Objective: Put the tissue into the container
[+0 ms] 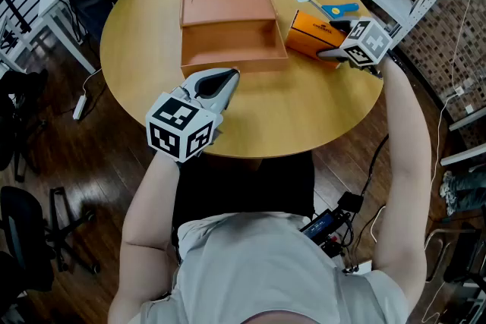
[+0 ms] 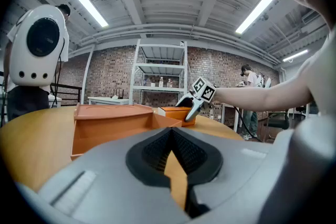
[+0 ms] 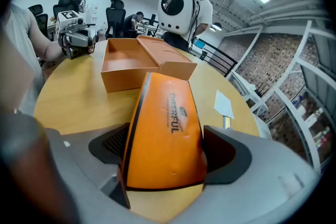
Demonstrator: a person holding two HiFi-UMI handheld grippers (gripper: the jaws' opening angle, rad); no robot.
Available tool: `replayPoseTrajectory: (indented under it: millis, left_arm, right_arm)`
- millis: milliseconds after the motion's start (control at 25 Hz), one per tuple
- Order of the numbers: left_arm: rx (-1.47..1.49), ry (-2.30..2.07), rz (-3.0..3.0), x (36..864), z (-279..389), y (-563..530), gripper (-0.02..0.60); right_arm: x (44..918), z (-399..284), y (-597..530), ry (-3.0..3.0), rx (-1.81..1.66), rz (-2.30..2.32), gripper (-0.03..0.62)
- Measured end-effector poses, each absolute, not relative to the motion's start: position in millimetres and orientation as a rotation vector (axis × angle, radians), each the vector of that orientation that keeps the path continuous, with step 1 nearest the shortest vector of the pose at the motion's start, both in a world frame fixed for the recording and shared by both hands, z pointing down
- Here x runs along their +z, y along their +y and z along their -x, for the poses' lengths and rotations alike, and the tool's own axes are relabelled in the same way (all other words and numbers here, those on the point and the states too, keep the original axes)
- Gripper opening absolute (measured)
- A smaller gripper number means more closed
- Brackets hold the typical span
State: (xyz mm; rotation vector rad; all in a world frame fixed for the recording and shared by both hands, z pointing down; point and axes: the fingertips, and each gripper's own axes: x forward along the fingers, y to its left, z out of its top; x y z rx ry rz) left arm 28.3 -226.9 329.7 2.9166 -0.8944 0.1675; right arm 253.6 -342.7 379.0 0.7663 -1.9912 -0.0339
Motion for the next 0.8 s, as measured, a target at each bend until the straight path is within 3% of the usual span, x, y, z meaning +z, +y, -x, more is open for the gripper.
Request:
replayPoseTrajectory:
  millis: [160, 360, 560, 800]
  left_arm:
    - [0.175, -0.883, -2.921, 332, -28, -225, 0.000]
    - [0.177, -0.884, -2.921, 330, -28, -226, 0.000]
    - [0.180, -0.884, -2.921, 332, -29, -225, 0.000]
    - [0.186, -0.873, -2.921, 331, -38, -224, 0.000]
  right_arm:
    - [380, -251, -334, -1.981, -0.049, -0.750, 0.366]
    - [329, -242, -337, -1.927, -0.265, -0.844, 0.357]
    - [255, -156, -320, -2.138, -0.511, -0.833, 0.359]
    - [277, -57, -307, -2.167, -0.589, -0.546, 0.360]
